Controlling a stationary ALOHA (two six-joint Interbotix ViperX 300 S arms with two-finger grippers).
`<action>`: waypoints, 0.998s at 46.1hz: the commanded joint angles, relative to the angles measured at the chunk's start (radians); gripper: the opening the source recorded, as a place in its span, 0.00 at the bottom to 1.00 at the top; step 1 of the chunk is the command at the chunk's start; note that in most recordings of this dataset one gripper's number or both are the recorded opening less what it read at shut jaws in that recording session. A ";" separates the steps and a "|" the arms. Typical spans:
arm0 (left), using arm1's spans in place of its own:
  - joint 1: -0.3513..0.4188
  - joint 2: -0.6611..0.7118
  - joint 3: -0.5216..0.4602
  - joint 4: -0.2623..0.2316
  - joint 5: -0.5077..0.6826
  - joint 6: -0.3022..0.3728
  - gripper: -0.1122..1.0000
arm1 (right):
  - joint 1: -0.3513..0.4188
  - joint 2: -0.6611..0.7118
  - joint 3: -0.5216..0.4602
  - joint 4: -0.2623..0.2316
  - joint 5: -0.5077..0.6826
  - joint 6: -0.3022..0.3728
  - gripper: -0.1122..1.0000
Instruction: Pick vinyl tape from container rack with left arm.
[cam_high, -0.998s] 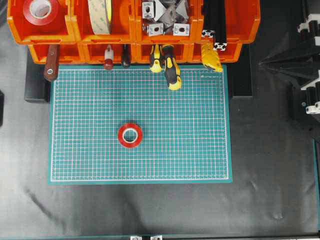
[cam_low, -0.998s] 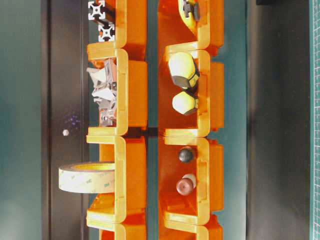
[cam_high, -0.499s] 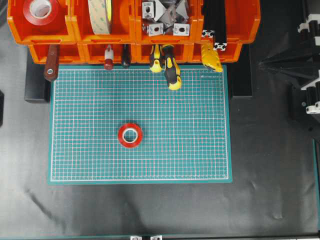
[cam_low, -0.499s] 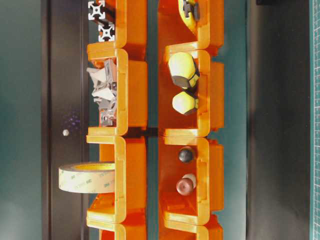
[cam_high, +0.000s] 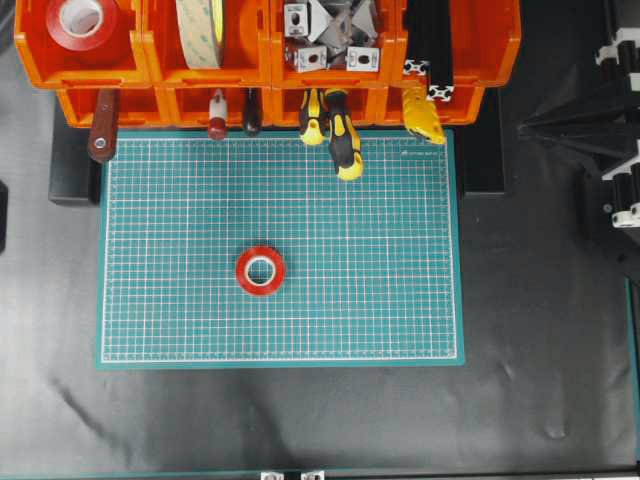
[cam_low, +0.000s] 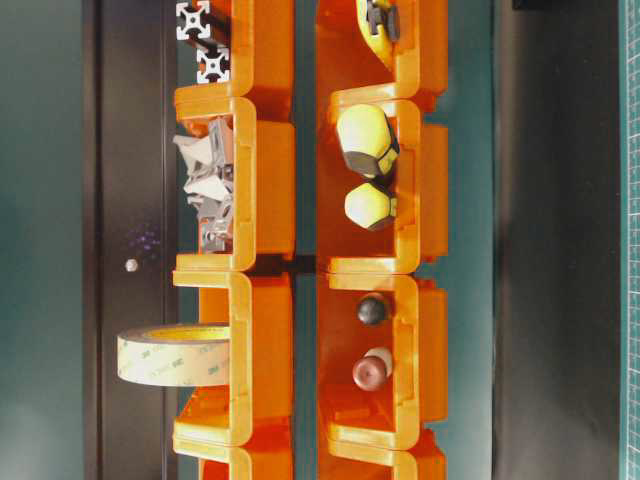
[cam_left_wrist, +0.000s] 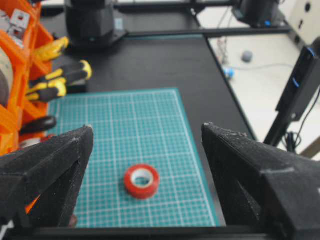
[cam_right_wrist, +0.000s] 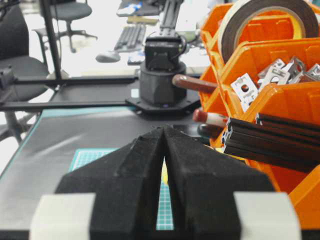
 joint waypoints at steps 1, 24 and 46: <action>0.002 0.017 -0.005 -0.002 -0.034 -0.005 0.86 | -0.002 0.006 -0.023 0.002 -0.005 0.002 0.09; 0.003 0.023 0.078 -0.002 -0.225 -0.003 0.86 | -0.002 0.006 -0.025 0.002 -0.008 0.002 0.09; 0.003 0.023 0.089 -0.002 -0.225 -0.006 0.86 | -0.002 0.006 -0.023 0.002 -0.005 0.003 0.09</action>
